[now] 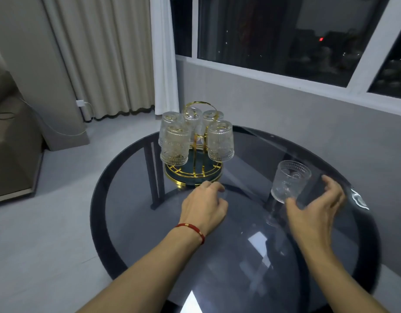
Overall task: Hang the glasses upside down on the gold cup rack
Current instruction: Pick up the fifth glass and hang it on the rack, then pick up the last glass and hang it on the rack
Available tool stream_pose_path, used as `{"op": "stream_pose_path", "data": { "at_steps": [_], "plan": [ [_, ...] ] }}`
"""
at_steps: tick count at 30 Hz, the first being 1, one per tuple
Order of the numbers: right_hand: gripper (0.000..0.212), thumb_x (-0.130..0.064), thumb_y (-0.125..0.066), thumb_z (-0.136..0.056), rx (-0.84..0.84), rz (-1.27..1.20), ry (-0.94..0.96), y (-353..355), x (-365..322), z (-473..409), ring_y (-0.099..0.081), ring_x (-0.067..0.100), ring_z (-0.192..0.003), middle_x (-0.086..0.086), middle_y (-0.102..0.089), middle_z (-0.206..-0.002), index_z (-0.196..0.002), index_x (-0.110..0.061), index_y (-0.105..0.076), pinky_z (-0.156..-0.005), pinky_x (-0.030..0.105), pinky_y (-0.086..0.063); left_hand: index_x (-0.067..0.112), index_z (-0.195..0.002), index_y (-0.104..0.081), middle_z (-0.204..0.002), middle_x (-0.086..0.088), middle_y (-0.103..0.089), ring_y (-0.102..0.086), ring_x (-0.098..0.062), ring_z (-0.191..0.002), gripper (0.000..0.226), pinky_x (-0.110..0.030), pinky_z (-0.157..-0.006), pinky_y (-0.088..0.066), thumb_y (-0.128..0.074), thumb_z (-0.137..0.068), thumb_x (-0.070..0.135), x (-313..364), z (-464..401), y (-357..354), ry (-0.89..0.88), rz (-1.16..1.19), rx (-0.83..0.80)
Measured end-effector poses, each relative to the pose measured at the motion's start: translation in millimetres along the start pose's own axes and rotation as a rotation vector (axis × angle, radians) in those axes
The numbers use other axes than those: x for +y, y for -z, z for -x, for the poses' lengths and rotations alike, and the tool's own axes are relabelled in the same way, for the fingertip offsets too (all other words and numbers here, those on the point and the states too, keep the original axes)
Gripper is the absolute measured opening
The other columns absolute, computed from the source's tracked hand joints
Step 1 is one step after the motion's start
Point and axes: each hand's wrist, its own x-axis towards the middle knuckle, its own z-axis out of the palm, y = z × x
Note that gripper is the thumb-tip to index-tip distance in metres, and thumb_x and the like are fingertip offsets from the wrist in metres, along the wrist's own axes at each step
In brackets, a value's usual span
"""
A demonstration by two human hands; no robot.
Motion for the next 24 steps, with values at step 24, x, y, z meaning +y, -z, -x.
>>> {"op": "stream_pose_path", "data": {
  "at_steps": [24],
  "plan": [
    [0.070, -0.053, -0.092, -0.060, -0.540, -0.237, -0.042, -16, -16, 20, -0.066, 0.005, -0.112, -0.016, -0.067, -0.122, -0.119, -0.048, -0.053, -0.084, 0.034, -0.060, 0.038, -0.145, -0.039, -0.116, 0.028, -0.054, -0.049, 0.026, -0.104, 0.095, 0.001, -0.077, -0.041, -0.080, -0.063, 0.062, 45, -7, -11, 0.069, 0.746, 0.004]
  ]
}}
